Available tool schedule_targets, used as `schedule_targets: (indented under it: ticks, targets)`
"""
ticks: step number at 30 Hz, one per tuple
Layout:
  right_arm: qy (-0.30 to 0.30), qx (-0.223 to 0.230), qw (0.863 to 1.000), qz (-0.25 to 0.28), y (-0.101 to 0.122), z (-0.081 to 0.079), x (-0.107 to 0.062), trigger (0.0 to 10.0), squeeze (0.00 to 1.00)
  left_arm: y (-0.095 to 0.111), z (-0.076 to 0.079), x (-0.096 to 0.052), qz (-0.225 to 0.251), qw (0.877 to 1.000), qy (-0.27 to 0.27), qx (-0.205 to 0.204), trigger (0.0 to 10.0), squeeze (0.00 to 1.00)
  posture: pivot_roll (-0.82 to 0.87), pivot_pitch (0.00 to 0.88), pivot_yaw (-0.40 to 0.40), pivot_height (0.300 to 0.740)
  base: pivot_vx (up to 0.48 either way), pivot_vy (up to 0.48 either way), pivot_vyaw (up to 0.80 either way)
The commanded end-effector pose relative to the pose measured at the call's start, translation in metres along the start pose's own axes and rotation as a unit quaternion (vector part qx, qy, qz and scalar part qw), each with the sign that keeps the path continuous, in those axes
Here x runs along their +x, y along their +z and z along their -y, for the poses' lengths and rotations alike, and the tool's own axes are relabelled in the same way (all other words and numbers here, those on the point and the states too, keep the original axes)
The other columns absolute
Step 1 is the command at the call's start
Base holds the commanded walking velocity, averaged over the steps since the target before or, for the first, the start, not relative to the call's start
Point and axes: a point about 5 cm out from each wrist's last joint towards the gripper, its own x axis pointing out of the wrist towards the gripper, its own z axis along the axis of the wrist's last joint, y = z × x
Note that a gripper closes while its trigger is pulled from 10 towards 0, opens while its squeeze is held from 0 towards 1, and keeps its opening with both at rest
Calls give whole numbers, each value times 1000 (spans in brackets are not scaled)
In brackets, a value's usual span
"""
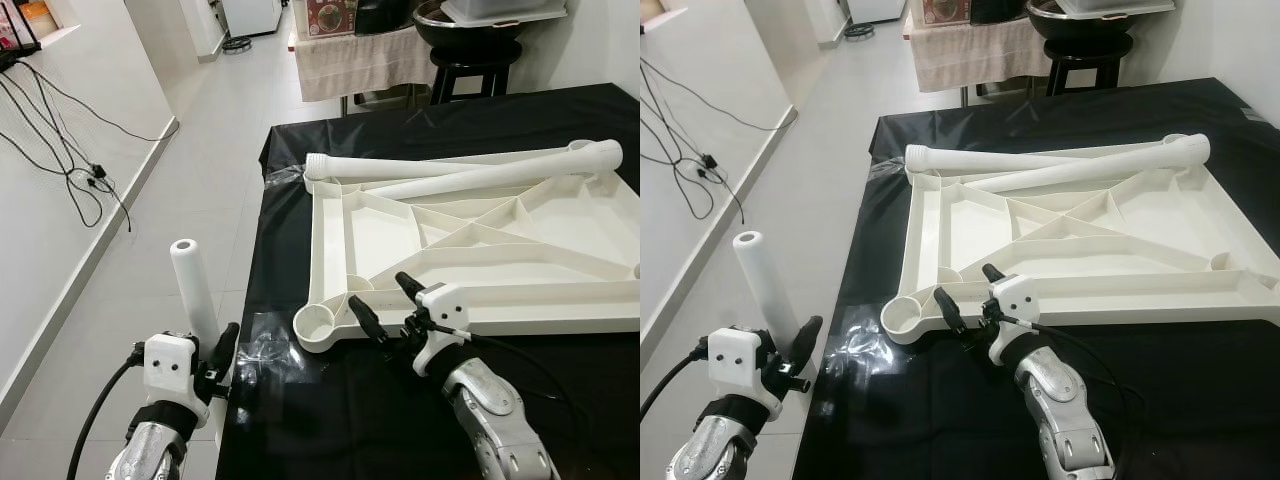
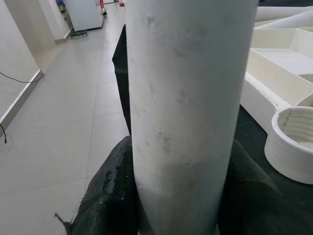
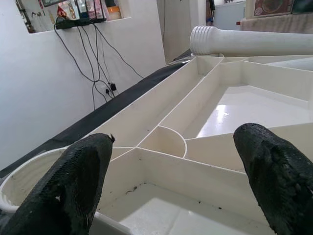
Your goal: Building children table
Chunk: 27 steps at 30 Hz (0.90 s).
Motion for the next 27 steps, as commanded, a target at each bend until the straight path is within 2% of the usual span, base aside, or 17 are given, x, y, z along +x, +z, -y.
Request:
schedule_targets:
  ticks: [1, 27]
  targets:
    - [4, 8, 1000, -6, -2, -2, 1, 10000, 0, 3, -5, -2, 1, 1000, 7, -1, 10000, 0, -135, 132, 109, 740, 0, 0, 0]
    - [6, 13, 1000, -6, -1, -2, 1, 10000, 0, 3, -5, -2, 2, 1000, 7, -2, 10000, 0, -134, 136, 107, 740, 0, 0, 0]
